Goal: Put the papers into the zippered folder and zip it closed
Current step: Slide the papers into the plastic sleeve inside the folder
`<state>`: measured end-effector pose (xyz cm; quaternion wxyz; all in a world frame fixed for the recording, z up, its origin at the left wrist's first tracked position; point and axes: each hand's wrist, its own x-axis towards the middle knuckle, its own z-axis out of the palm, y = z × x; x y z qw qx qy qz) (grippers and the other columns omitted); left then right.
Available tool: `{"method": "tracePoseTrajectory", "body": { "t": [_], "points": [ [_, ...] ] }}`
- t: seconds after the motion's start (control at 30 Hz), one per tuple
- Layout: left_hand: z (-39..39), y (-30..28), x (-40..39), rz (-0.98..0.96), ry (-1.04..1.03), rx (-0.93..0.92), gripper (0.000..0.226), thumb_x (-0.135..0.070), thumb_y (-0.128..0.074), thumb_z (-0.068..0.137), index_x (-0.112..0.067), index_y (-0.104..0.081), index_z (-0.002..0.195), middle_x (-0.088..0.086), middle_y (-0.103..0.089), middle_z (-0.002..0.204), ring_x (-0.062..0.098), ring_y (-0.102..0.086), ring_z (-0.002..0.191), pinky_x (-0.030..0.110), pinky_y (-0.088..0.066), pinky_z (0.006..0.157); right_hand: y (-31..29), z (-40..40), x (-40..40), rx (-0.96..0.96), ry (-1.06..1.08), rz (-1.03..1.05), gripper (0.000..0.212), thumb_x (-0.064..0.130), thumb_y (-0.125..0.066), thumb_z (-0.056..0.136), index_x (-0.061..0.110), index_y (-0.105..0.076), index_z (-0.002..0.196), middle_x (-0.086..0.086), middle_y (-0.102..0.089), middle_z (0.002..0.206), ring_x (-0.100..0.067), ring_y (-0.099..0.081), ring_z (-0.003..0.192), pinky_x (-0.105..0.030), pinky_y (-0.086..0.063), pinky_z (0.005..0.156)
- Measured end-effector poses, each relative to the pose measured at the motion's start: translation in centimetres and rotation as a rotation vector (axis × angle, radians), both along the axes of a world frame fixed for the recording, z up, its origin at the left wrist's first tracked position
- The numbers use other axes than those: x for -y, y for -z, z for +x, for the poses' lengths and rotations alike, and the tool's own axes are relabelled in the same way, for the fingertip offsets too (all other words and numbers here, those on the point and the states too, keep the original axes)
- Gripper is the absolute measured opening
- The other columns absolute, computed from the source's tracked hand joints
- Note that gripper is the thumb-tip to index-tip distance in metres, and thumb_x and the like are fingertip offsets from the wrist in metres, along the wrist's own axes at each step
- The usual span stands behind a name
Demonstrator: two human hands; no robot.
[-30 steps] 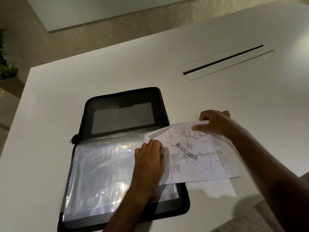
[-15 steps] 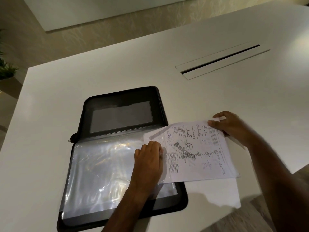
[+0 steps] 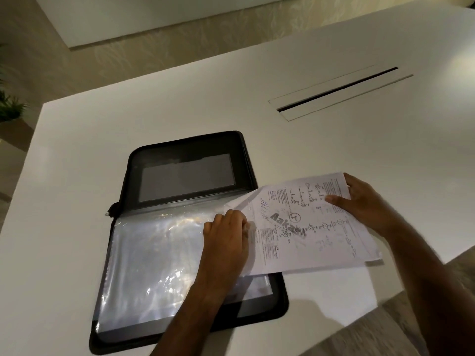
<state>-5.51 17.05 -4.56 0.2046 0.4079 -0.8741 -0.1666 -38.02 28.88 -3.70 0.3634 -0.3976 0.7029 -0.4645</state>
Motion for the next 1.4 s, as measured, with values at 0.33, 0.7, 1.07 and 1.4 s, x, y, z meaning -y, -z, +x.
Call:
{"method": "tracePoseTrajectory", "body": {
  "t": [0.33,0.7,1.07,1.4],
  "points": [
    [-0.3,-0.2,-0.1,0.017,0.033,0.038,0.015,-0.049,-0.04,0.102,-0.04,-0.033,0.093,-0.015,-0.063,0.103,0.011,-0.055,0.08,0.026,-0.037,0.085,-0.4,2.1,1.2,0.047,-0.027,-0.104,0.031,0.012,-0.076,0.096,0.04,-0.074,0.11,0.004,-0.083,0.109,-0.02,-0.083,0.089,-0.027,-0.064,0.064],
    [-0.2,-1.1,-0.5,0.065,0.001,0.064,0.022,-0.048,-0.034,0.105,-0.032,-0.039,0.091,-0.013,-0.062,0.099,0.011,-0.056,0.079,0.026,-0.042,0.087,0.3,0.3,-0.9,0.036,0.038,-0.112,0.03,0.039,-0.083,0.085,0.02,-0.075,0.106,-0.006,-0.083,0.096,-0.024,-0.082,0.081,-0.028,-0.062,0.061],
    [-0.5,-1.2,-0.5,0.11,-0.022,0.072,0.018,-0.045,-0.043,0.105,-0.031,-0.04,0.093,-0.012,-0.064,0.105,0.011,-0.054,0.079,0.028,-0.041,0.086,-0.6,-1.9,-2.7,0.042,0.096,-0.137,0.02,0.026,-0.083,0.083,0.017,-0.08,0.101,-0.012,-0.082,0.092,-0.02,-0.08,0.075,-0.027,-0.062,0.061],
    [0.0,-1.6,-0.6,0.109,-0.036,-0.099,0.017,-0.029,-0.05,0.104,-0.026,-0.047,0.087,-0.011,-0.056,0.078,0.012,-0.053,0.071,0.03,-0.043,0.079,-1.1,-3.9,-5.0,0.102,0.196,-0.078,0.015,0.021,-0.081,0.085,0.02,-0.08,0.1,-0.014,-0.083,0.092,-0.027,-0.081,0.07,-0.029,-0.062,0.054]
  ]
}}
